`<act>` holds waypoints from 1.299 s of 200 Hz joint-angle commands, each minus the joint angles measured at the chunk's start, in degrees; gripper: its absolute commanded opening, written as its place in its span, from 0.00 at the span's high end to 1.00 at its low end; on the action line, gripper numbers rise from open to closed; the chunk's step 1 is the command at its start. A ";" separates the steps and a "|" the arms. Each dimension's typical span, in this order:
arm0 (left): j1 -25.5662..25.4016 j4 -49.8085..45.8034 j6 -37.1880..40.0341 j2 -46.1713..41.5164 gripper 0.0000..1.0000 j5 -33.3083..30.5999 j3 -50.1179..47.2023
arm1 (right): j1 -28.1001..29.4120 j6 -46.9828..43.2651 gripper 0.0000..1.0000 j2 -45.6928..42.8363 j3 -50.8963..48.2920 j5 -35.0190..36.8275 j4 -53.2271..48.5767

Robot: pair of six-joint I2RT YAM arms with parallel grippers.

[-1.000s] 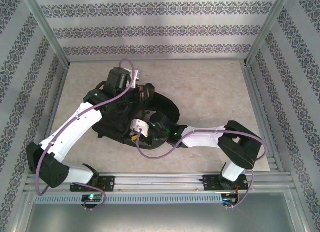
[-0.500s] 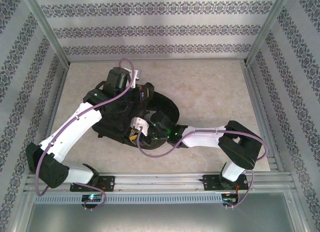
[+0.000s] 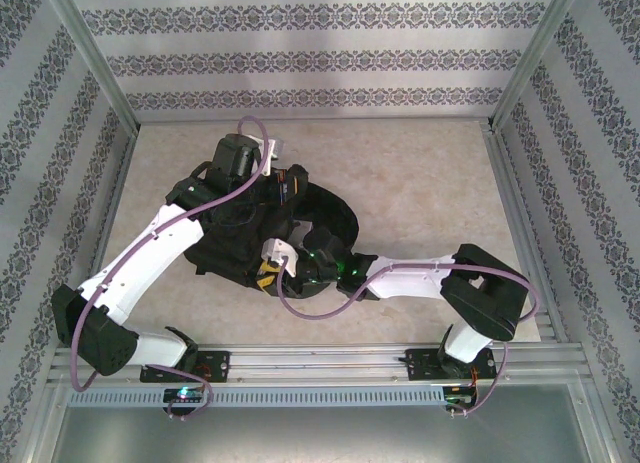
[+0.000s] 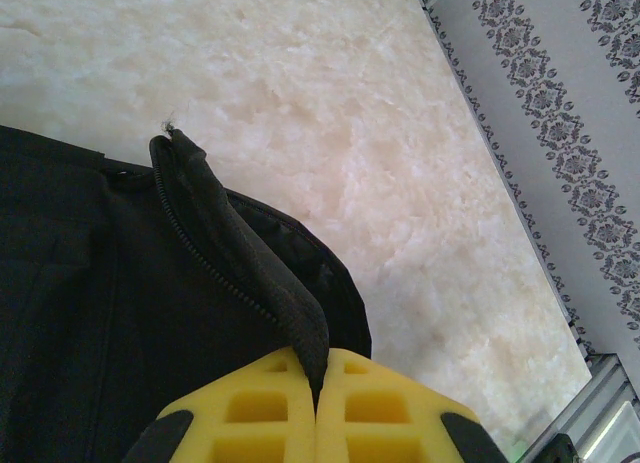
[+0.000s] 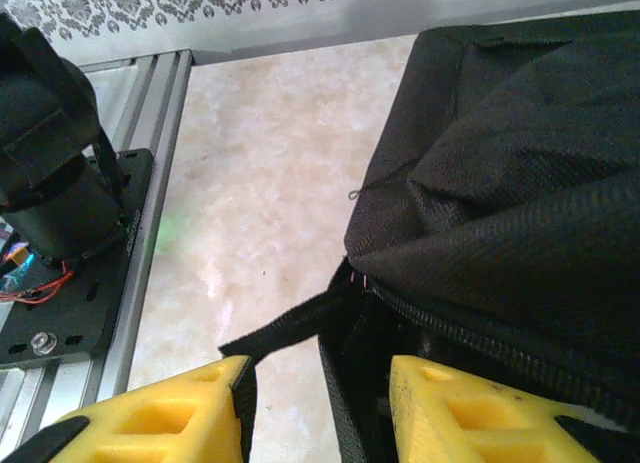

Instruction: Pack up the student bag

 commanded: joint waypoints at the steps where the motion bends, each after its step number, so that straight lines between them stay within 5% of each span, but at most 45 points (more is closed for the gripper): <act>1: 0.59 3.76 -0.59 -1.84 1.00 -0.36 -0.72 | 0.96 1.46 0.60 -0.49 -0.30 -2.28 2.75; 69: 0.64 4.37 -1.12 -2.07 1.00 0.23 -1.60 | 3.32 -0.37 0.51 1.72 0.49 -1.45 3.56; 125: 0.65 5.09 -1.73 -2.06 1.00 0.63 -2.16 | 4.58 -3.45 0.46 3.60 1.34 6.15 3.86; 162: 0.58 5.43 -1.82 -2.16 1.00 0.67 -2.63 | 4.54 -4.62 0.62 4.01 1.50 10.20 4.33; 196: 0.65 5.51 -1.50 -2.03 1.00 0.19 -3.05 | 4.50 -3.80 0.88 3.54 1.16 10.44 4.25; 237: 0.69 5.02 -0.95 -1.71 1.00 -0.60 -3.79 | 3.55 1.59 1.00 1.85 0.30 8.11 4.32; 260: 0.80 3.68 -0.91 -1.90 0.59 -2.44 -4.02 | 2.89 6.71 1.00 0.55 0.20 8.04 3.61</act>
